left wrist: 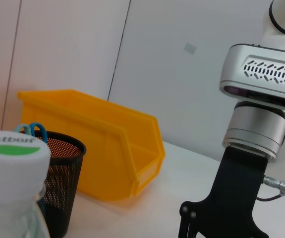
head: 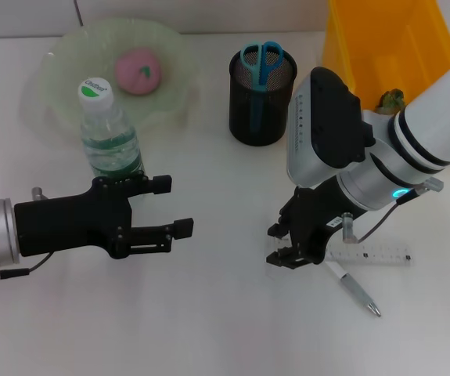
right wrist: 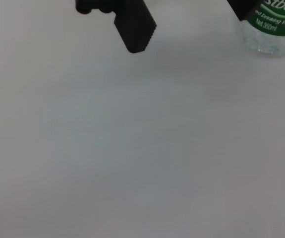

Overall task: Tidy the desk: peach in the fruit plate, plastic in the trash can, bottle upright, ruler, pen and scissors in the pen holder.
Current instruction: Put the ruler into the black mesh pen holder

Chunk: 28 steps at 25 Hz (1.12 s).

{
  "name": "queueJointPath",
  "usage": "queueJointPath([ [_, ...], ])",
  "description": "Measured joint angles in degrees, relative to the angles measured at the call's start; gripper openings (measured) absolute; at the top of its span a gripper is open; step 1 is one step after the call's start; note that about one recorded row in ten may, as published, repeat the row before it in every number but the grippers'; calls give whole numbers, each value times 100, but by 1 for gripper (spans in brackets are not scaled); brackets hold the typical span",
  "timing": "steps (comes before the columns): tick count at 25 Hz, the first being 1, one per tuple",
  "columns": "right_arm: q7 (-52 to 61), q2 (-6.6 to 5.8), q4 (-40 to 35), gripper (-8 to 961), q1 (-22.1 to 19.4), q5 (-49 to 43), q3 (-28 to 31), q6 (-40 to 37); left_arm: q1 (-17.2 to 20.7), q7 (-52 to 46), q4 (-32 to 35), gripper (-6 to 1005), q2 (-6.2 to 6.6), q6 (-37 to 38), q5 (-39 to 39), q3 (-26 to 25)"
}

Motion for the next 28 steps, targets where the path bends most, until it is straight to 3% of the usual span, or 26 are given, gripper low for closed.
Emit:
queueJointPath([
  [9, 3, 0, -84, 380, -82, 38, 84, 11, 12, 19, 0, 844, 0, 13, 0, 15],
  [14, 6, 3, -528, 385, -354, 73, 369, -11, 12, 24, 0, 844, 0, 31, 0, 1],
  [18, -57, 6, -1078, 389, -754, 421, 807, -11, 12, 26, 0, 844, 5, 37, 0, 0],
  [20, -312, 13, -1365, 391, -1105, 938, 1343, -8, 5, 31, 1, 844, 8, 40, -1, 0],
  [28, -920, 19, -1406, 398, -1672, 2104, 2362, 17, -15, 22, 1, 844, 9, 50, -1, 1],
])
